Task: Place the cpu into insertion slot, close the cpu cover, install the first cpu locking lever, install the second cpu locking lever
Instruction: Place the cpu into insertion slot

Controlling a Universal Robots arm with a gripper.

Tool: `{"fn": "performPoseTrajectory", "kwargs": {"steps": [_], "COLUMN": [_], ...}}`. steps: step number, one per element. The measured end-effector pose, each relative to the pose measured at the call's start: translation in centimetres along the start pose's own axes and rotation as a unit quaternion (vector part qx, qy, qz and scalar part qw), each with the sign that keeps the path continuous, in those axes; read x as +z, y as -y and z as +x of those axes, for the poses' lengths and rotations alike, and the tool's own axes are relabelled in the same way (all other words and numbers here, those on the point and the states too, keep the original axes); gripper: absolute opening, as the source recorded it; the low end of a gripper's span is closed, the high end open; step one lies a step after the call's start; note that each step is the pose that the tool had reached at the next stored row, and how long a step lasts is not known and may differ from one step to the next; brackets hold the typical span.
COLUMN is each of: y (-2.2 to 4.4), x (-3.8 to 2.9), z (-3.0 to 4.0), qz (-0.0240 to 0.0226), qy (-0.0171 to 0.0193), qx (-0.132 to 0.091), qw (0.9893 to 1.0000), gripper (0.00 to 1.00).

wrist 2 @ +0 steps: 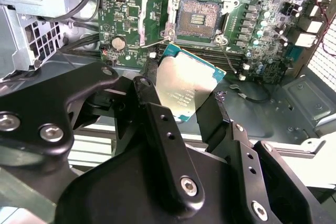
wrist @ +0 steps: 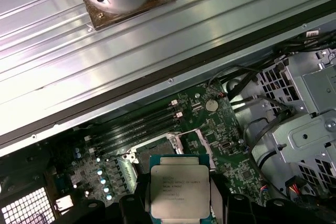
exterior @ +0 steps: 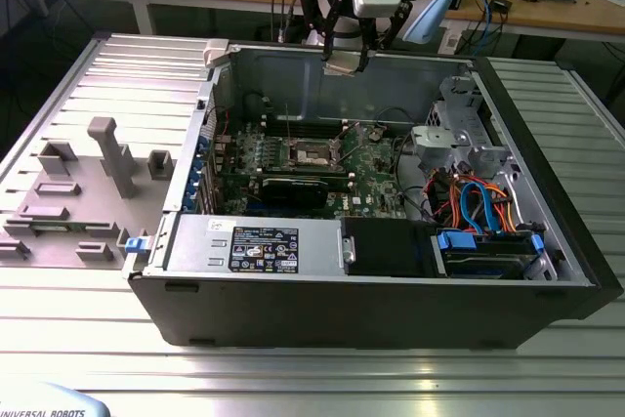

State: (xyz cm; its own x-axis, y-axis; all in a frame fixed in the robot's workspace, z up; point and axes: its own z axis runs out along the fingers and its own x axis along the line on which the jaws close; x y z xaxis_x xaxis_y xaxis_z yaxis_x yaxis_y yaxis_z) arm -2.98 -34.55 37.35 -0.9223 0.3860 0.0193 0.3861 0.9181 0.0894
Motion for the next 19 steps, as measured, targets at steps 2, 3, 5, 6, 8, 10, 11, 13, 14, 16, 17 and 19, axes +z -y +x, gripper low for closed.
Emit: {"fn": "performPoseTrajectory", "kwargs": {"steps": [2, 3, 5, 6, 8, 10, 11, 13, 14, 16, 17, 19], "y": [0.0, 0.0, 0.0, 0.0, 0.0, 0.0, 0.0, 0.0, 0.0, 0.0, 0.0, 0.0], "x": [0.0, 0.0, 0.0, 0.0, 0.0, 0.0, 0.0, 0.0, 0.0, 0.0, 0.0, 0.0], "z": [0.0, 0.0, 0.0, 0.0, 0.0, 0.0, 0.0, 0.0, 0.0, 0.0, 0.0, 0.0], "qz": [-0.0001, 0.0, -0.0001, -0.0001, -0.0001, -0.0001, -0.0001, -0.0001, -0.0001, -0.0001, -0.0001, -0.0001], "qy": [0.0003, 0.0003, 0.0005, 0.0005, 0.0005, 0.0005, 0.0006, 0.0006, 0.0007, 0.0007, 0.0007, 0.0008], "qx": [0.003, 0.004, 0.005, 0.006, 0.006, 0.006, 0.006, 0.007, 0.007, 0.008, 0.008, 0.008], "qw": [1.0, 1.0, 1.0, 1.0, 1.0, 1.0, 1.0, 1.0, 1.0, 1.0, 1.0, 1.0], "gripper": [0.54, 0.54, 0.54, 0.54, 0.54, 0.54, 0.54, 0.54, 0.54, 0.54, 0.54, 0.54]}}
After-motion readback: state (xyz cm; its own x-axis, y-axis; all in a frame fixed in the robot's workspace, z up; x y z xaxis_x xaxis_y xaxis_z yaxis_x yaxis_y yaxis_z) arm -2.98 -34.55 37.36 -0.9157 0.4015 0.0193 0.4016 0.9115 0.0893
